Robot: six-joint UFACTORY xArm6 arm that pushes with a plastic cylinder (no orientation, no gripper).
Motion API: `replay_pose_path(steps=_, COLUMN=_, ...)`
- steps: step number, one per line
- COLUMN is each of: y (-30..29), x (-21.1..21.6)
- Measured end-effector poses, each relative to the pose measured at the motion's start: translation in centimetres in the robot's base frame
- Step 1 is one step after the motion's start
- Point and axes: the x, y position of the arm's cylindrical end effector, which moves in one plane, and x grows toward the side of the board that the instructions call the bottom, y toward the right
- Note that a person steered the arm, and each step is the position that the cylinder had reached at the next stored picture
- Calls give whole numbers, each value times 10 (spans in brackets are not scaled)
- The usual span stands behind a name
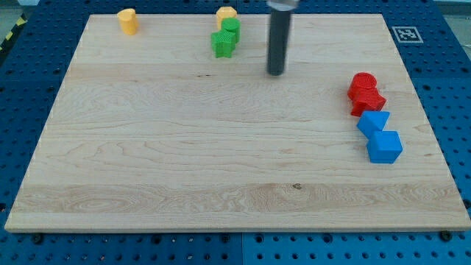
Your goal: Separate the red star from the red circle
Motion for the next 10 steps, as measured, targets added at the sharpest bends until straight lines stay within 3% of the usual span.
replay_pose_path(steps=3, y=212, x=4)
replay_pose_path(steps=4, y=235, x=46)
replay_pose_path(steps=5, y=215, x=85)
replay_pose_path(steps=6, y=197, x=98)
replay_pose_path(steps=8, y=185, x=99)
replay_pose_path(steps=10, y=132, x=99)
